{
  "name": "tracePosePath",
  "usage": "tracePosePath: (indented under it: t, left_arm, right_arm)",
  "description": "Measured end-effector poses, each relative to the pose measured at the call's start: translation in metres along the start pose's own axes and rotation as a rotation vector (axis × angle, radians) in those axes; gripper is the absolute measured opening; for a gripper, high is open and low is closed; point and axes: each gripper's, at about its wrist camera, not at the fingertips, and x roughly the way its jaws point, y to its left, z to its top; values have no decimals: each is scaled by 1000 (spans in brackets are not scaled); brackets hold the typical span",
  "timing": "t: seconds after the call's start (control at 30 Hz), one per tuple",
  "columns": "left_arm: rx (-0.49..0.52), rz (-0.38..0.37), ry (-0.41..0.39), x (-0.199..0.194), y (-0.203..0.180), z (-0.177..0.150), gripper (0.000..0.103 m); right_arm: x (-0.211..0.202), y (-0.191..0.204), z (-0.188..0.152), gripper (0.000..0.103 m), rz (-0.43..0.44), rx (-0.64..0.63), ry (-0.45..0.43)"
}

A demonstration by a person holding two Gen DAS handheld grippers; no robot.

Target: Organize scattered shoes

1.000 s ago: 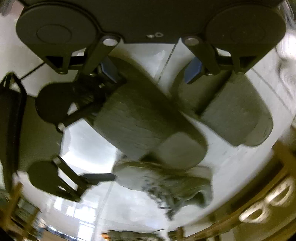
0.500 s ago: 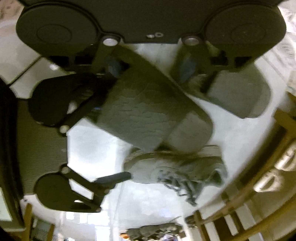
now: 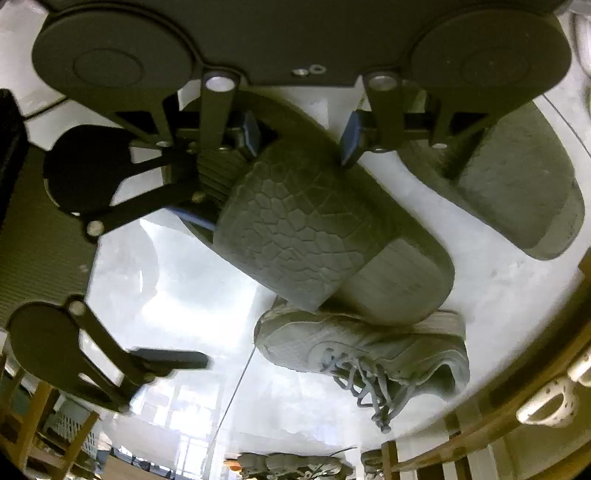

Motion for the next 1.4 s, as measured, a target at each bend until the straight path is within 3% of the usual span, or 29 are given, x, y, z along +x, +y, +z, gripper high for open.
tracePosePath:
  t: [0.07, 0.23, 0.33, 0.4, 0.53, 0.6, 0.67, 0.73, 0.9, 1.0, 1.27, 1.4]
  left_arm:
    - [-2, 33, -10, 1, 6, -1, 42]
    - [-83, 33, 17, 8, 20, 2, 42]
    - [-50, 35, 71, 13, 11, 1, 48]
    - [-24, 43, 83, 10, 4, -3, 58]
    - [29, 90, 54, -14, -2, -23, 64]
    - [-3, 115, 52, -28, 7, -40, 64]
    - [-49, 142, 61, -37, 18, -53, 64]
    - [-82, 165, 70, -42, 27, -60, 64]
    - [-228, 224, 100, -50, 63, -77, 64]
    - [-273, 220, 106, -50, 72, -77, 64]
    - [-239, 216, 85, -54, 67, -72, 65]
    - [-263, 220, 89, -57, 70, -72, 64]
  right_arm:
    - [-8, -11, -4, 88, 79, 59, 29]
    - [-35, -24, -22, 89, 111, 200, -2]
    - [-32, -36, -32, 89, 119, 398, 27]
    - [-23, -42, -29, 89, 139, 539, 33]
    - [-17, -42, -16, 89, 233, 659, -11]
    - [-11, -42, -8, 89, 321, 771, -17]
    - [-6, -38, -7, 89, 330, 820, 9]
    - [-2, -25, -2, 89, 306, 827, 36]
    - [-1, 4, 12, 89, 221, 750, 6]
    - [19, 1, 17, 89, 264, 771, 1]
    - [58, -16, 39, 98, 369, 734, -30]
    - [82, -25, 54, 97, 423, 699, -47]
